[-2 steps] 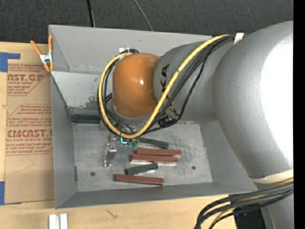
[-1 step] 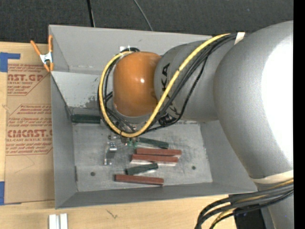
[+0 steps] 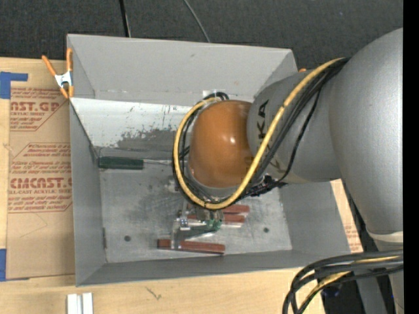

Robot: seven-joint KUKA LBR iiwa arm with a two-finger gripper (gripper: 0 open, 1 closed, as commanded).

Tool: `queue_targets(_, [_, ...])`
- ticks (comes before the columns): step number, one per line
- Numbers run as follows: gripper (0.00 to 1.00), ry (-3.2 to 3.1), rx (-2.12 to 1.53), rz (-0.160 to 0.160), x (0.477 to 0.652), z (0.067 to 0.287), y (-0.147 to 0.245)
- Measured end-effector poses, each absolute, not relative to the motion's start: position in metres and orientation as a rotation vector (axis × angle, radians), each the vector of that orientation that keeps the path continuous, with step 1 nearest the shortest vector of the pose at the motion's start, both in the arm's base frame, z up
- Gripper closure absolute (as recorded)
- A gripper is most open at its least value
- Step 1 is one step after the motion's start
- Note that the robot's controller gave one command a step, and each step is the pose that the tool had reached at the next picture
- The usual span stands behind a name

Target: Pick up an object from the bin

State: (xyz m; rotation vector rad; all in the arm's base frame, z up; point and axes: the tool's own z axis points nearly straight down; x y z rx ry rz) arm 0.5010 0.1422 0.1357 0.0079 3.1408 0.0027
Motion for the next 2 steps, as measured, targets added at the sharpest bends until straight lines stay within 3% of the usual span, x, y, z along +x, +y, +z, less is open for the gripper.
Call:
queue_targets(1, [0.00,3.130,-0.249,-0.001,0.494,0.094,0.145])
queue_targets(2, [1.00,3.149,-0.128,0.001,0.495,0.073,0.105])
